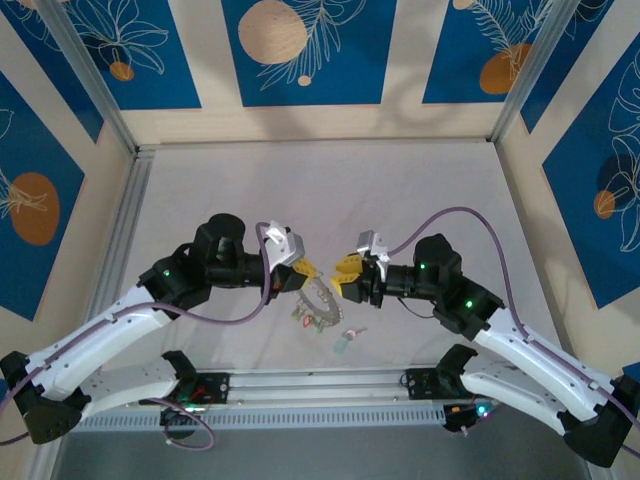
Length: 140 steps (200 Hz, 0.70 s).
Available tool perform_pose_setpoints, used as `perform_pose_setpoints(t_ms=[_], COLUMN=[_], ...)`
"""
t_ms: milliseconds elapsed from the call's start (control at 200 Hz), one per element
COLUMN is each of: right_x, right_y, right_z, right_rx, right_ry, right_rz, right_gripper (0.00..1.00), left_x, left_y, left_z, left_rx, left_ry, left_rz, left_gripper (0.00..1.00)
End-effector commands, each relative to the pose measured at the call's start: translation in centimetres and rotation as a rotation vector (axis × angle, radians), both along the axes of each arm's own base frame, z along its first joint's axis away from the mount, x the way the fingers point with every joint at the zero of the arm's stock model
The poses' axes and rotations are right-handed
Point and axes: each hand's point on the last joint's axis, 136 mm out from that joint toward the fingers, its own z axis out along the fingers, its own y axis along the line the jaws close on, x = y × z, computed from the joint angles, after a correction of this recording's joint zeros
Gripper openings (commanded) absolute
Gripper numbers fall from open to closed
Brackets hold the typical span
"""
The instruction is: Put the keys on the keyring
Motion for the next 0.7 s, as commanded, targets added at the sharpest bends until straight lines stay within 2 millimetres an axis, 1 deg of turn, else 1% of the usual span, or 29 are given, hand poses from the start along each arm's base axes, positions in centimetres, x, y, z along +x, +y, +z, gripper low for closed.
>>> perform_pose_setpoints(t_ms=[0,130,210,305,490,650,695], right_x=[-1.6,-2.5,-3.0,-3.0,-3.1,-3.2,-3.2], right_y=[0.8,1.4,1.8,2.1,2.5,2.4,2.4], right_z=[2.8,3.1,2.8,2.5,1.9,1.7,1.6], right_rx=[0.058,0.054,0.05,0.04,0.023,0.019,0.017], right_ry=[-0.082,-0.085,-0.078,-0.066,-0.05,-0.047,-0.045], right_rz=[0.101,0.171,0.21,0.23,0.255,0.258,0.257], right_gripper=[0.31,0.28,0.28,0.27,0.2,0.13,0.1], left_x=[-1.2,-1.6,-1.7,-1.8,-1.8,-1.7,-1.8], left_y=[-0.3,-0.3,-0.3,-0.3,-0.3,-0.2,-0.2], left_z=[2.2,2.6,2.6,2.5,2.6,2.9,2.9], left_rx=[-0.088,-0.104,-0.107,-0.108,-0.113,-0.121,-0.124], left_ry=[-0.029,-0.027,-0.025,-0.022,-0.029,-0.026,-0.026], left_rz=[-0.077,-0.095,-0.101,-0.107,-0.107,-0.108,-0.109], left_gripper=[0.0,0.0,0.0,0.0,0.0,0.0,0.0])
